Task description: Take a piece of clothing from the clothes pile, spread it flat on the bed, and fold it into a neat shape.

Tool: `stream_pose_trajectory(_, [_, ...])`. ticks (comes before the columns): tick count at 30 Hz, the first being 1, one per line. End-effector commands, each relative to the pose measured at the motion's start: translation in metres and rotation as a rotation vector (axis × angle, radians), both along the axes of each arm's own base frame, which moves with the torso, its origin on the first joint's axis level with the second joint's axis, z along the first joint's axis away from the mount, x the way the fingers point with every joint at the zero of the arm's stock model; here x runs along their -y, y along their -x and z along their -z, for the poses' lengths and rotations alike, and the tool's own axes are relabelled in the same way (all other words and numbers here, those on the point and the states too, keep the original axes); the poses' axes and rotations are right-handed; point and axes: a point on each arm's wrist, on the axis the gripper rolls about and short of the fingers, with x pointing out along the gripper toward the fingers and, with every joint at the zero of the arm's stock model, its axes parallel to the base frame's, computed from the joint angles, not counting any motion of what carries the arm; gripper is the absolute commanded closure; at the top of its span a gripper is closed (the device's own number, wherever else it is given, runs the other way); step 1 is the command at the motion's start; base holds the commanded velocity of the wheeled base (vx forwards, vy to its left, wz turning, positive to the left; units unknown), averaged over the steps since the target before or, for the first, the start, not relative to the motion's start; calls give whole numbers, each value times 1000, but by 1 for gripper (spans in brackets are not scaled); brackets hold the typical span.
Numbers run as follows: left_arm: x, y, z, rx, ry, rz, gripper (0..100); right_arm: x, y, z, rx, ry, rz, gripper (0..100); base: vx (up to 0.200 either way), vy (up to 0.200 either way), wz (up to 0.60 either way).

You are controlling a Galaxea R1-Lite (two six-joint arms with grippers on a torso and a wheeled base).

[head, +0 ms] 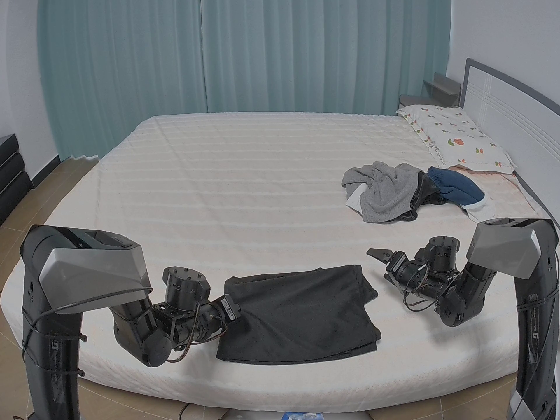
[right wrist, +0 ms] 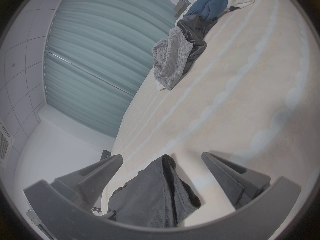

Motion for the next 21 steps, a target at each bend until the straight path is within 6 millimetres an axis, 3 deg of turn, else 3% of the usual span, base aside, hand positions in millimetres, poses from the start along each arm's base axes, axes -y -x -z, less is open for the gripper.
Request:
stream_pose_trajectory(1, [0, 0, -2, 6, 3, -2, 100, 0, 0, 2, -4, 1, 1, 0, 0, 0, 0])
stream_pose_trajectory(6, [-1, -1, -4, 9, 10, -26, 100, 1, 0, 2, -7, 0, 1, 0, 0, 0, 0])
stream_pose_trajectory(21, [-9, 2, -10, -2, 30, -64, 100, 1, 2, 4, -19, -1, -11, 0, 0, 200, 0])
